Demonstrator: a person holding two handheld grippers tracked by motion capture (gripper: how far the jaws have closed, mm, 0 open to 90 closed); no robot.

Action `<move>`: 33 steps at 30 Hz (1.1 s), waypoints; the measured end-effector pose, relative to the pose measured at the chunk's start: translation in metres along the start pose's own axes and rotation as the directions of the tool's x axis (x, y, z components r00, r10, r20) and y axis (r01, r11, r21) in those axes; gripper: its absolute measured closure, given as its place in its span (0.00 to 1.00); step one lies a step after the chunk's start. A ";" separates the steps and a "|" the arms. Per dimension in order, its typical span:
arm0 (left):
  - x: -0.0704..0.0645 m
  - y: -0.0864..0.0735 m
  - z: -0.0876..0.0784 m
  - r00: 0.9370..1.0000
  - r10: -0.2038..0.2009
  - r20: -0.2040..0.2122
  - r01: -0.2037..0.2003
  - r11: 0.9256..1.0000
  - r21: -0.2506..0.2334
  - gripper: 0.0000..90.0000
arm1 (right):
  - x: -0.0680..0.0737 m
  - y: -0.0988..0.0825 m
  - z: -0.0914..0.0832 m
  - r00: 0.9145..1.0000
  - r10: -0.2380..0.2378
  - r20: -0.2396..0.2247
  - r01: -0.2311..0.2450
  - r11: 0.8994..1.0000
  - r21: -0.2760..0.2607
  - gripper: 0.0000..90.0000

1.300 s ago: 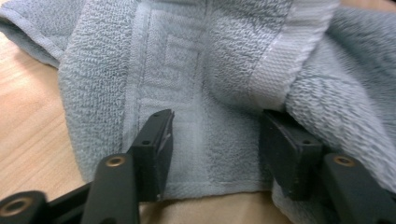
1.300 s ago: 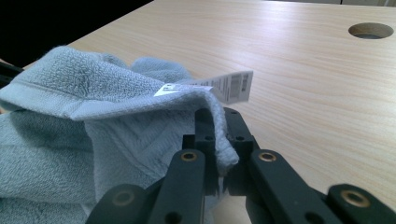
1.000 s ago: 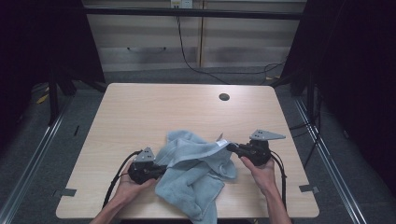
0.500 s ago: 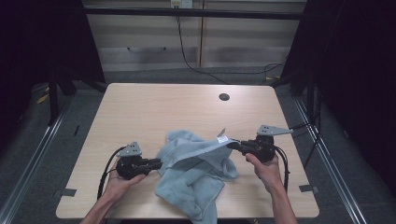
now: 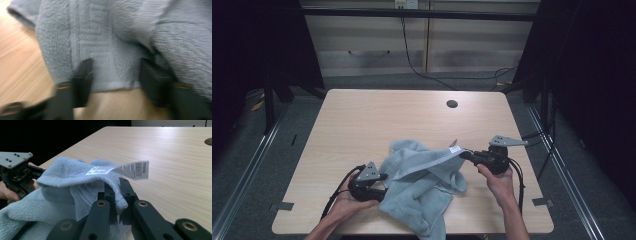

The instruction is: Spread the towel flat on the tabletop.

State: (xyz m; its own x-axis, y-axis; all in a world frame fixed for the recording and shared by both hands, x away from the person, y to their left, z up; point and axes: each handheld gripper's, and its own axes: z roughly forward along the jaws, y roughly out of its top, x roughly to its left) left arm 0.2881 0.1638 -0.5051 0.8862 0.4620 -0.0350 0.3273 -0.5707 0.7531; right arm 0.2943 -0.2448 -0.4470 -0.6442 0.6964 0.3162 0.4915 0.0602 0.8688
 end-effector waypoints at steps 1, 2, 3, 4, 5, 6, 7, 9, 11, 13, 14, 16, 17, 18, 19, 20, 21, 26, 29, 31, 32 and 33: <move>0.000 0.000 0.000 1.000 0.002 0.004 -0.002 1.000 -0.002 0.78 | 0.001 0.000 0.000 1.000 -0.002 0.003 0.002 1.000 0.003 0.97; 0.001 0.001 0.000 1.000 -0.013 0.005 0.013 1.000 -0.004 0.84 | 0.001 0.000 0.000 1.000 -0.005 0.004 0.005 1.000 0.003 0.97; 0.002 0.001 0.000 1.000 -0.023 0.012 0.023 1.000 -0.003 0.90 | 0.001 0.000 -0.001 1.000 -0.005 0.006 0.005 1.000 0.003 0.97; 0.004 0.002 -0.002 0.999 -0.046 0.025 0.046 0.999 -0.014 0.94 | 0.001 0.000 -0.001 1.000 -0.006 0.004 0.006 1.000 0.000 0.97; 0.006 0.002 -0.003 0.997 -0.059 0.045 0.060 0.998 -0.021 0.95 | 0.002 0.000 -0.002 1.000 -0.009 0.005 0.009 1.000 0.001 0.97; 0.008 0.003 -0.008 0.995 -0.088 0.051 0.091 0.994 -0.052 0.96 | 0.002 0.001 -0.003 1.000 -0.010 0.007 0.010 1.000 -0.001 0.97; 0.010 0.003 -0.012 0.994 -0.097 0.053 0.100 0.993 -0.061 0.96 | 0.003 0.001 -0.004 1.000 -0.017 0.005 0.017 1.000 -0.002 0.97; 0.016 0.004 -0.023 0.988 -0.138 0.069 0.145 0.983 -0.113 0.96 | 0.004 0.003 -0.006 1.000 -0.021 0.010 0.021 1.000 -0.004 0.97; 0.021 0.005 -0.036 0.985 -0.160 0.059 0.167 0.974 -0.155 0.96 | 0.005 0.005 -0.010 0.999 -0.028 0.016 0.028 1.000 -0.006 0.97; 0.026 0.008 -0.050 0.981 -0.184 0.060 0.192 0.959 -0.207 0.96 | 0.006 0.010 -0.015 0.999 -0.029 0.022 0.029 0.999 -0.013 0.97; 0.028 0.010 -0.058 0.980 -0.193 0.056 0.201 0.950 -0.239 0.96 | 0.007 0.013 -0.017 0.999 -0.037 0.026 0.037 0.999 -0.019 0.97; 0.032 0.015 -0.074 0.979 -0.198 0.053 0.205 0.936 -0.286 0.96 | 0.011 0.021 -0.024 0.998 -0.048 0.029 0.049 0.998 -0.032 0.97; 0.033 0.018 -0.082 0.977 -0.204 0.057 0.212 0.926 -0.314 0.96 | 0.013 0.026 -0.027 0.998 -0.055 0.032 0.056 0.998 -0.035 0.97; 0.035 0.021 -0.090 0.976 -0.208 0.062 0.216 0.916 -0.339 0.96 | 0.016 0.031 -0.030 0.997 -0.070 0.037 0.071 0.997 -0.042 0.97; 0.037 0.027 -0.101 0.979 -0.201 0.036 0.200 0.909 -0.366 0.96 | 0.018 0.036 -0.034 0.996 -0.078 0.035 0.080 0.995 -0.056 0.97; 0.037 0.030 -0.108 0.980 -0.199 0.030 0.195 0.904 -0.381 0.96 | 0.022 0.045 -0.040 0.996 -0.087 0.033 0.089 0.993 -0.073 0.97; 0.038 0.034 -0.114 0.979 -0.200 0.031 0.195 0.895 -0.402 0.96 | 0.024 0.049 -0.042 0.995 -0.096 0.035 0.098 0.992 -0.083 0.97; 0.040 0.062 -0.155 0.985 -0.175 0.001 0.152 0.856 -0.493 0.96 | 0.041 0.082 -0.059 0.988 -0.152 0.031 0.155 0.979 -0.135 0.97; 0.044 0.078 -0.175 0.985 -0.172 0.001 0.146 0.827 -0.542 0.96 | 0.050 0.101 -0.067 0.982 -0.188 0.031 0.190 0.968 -0.163 0.97; 0.048 0.087 -0.185 0.984 -0.177 0.002 0.147 0.809 -0.569 0.96 | 0.054 0.115 -0.071 0.977 -0.210 0.035 0.213 0.961 -0.177 0.97; 0.050 0.091 -0.191 0.986 -0.168 -0.003 0.136 0.805 -0.577 0.96 | 0.056 0.121 -0.072 0.974 -0.224 0.036 0.227 0.956 -0.185 0.97; 0.050 0.095 -0.196 0.986 -0.164 -0.007 0.129 0.804 -0.580 0.96 | 0.058 0.127 -0.072 0.973 -0.230 0.033 0.232 0.953 -0.192 0.97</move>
State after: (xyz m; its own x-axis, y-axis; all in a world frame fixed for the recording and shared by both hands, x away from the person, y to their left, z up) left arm 0.2991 0.2658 -0.3068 0.8184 0.5537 -0.1534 0.1875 -0.0051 0.9822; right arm 0.2773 -0.2485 -0.2906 -0.7206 0.6868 0.0949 0.2064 0.0819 0.9750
